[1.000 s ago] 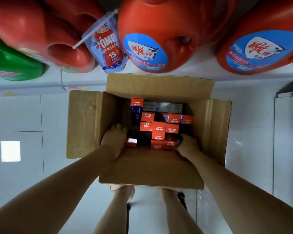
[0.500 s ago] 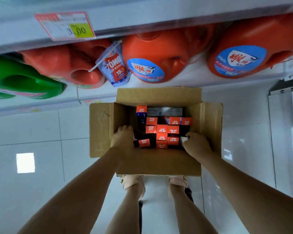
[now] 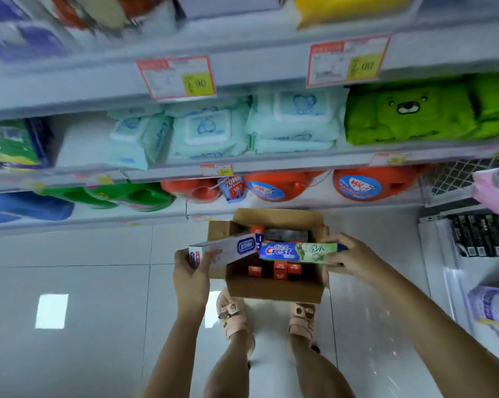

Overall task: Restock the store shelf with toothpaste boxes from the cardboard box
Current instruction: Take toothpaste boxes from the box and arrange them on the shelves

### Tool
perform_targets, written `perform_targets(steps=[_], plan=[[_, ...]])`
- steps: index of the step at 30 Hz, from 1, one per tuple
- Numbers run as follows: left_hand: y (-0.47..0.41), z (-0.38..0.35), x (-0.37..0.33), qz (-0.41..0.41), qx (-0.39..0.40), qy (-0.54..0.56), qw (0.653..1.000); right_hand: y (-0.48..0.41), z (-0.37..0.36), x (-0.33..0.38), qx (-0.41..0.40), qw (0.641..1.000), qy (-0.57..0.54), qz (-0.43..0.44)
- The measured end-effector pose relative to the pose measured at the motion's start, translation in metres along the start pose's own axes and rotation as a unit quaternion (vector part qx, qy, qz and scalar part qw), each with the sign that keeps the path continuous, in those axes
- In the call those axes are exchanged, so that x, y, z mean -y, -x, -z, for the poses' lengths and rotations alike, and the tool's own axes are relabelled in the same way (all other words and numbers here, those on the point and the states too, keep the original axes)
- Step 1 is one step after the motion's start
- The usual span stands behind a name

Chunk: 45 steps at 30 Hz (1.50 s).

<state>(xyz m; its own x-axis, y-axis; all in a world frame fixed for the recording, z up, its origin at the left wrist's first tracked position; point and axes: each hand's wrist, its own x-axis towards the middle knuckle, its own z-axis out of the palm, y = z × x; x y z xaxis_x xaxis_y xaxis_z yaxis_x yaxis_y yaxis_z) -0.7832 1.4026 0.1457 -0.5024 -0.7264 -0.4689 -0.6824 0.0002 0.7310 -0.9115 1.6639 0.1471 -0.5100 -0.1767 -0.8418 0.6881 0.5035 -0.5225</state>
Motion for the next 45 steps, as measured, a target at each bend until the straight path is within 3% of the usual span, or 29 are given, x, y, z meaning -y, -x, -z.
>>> perform_targets(steps=[5, 9, 13, 15, 18, 22, 27, 33, 37, 45], plan=[[0.038, 0.055, -0.055, 0.024, -0.1, 0.147, 0.984, 0.089, 0.049, 0.055, 0.094, 0.983, -0.153, 0.031], [0.06, 0.096, -0.094, 0.07, -0.125, 0.271, 0.952, 0.138, 0.067, 0.081, 0.156, 0.963, -0.213, 0.06], [0.088, 0.121, -0.13, 0.074, -0.086, 0.326, 0.938, 0.174, 0.069, 0.109, 0.254, 0.93, -0.256, 0.073], [0.099, 0.131, -0.147, 0.077, -0.046, 0.342, 0.935, 0.192, 0.064, 0.126, 0.254, 0.922, -0.276, 0.096], [0.108, 0.143, -0.17, 0.095, -0.006, 0.395, 0.914, 0.188, 0.072, 0.134, 0.316, 0.862, -0.363, 0.158], [0.115, 0.16, -0.203, 0.098, 0.059, 0.411, 0.904, 0.228, 0.059, 0.17, 0.29, 0.887, -0.308, 0.183], [0.135, 0.167, -0.246, 0.094, 0.141, 0.406, 0.898, 0.277, 0.037, 0.195, 0.187, 0.919, -0.262, 0.229], [0.145, 0.18, -0.305, 0.033, 0.167, 0.412, 0.895, 0.327, 0.035, 0.221, 0.123, 0.939, -0.19, 0.258], [0.154, 0.184, -0.344, -0.012, 0.177, 0.448, 0.876, 0.365, 0.028, 0.241, 0.149, 0.935, -0.138, 0.292], [0.184, 0.17, -0.412, -0.113, 0.208, 0.549, 0.802, 0.401, 0.002, 0.266, 0.126, 0.904, -0.213, 0.349]])
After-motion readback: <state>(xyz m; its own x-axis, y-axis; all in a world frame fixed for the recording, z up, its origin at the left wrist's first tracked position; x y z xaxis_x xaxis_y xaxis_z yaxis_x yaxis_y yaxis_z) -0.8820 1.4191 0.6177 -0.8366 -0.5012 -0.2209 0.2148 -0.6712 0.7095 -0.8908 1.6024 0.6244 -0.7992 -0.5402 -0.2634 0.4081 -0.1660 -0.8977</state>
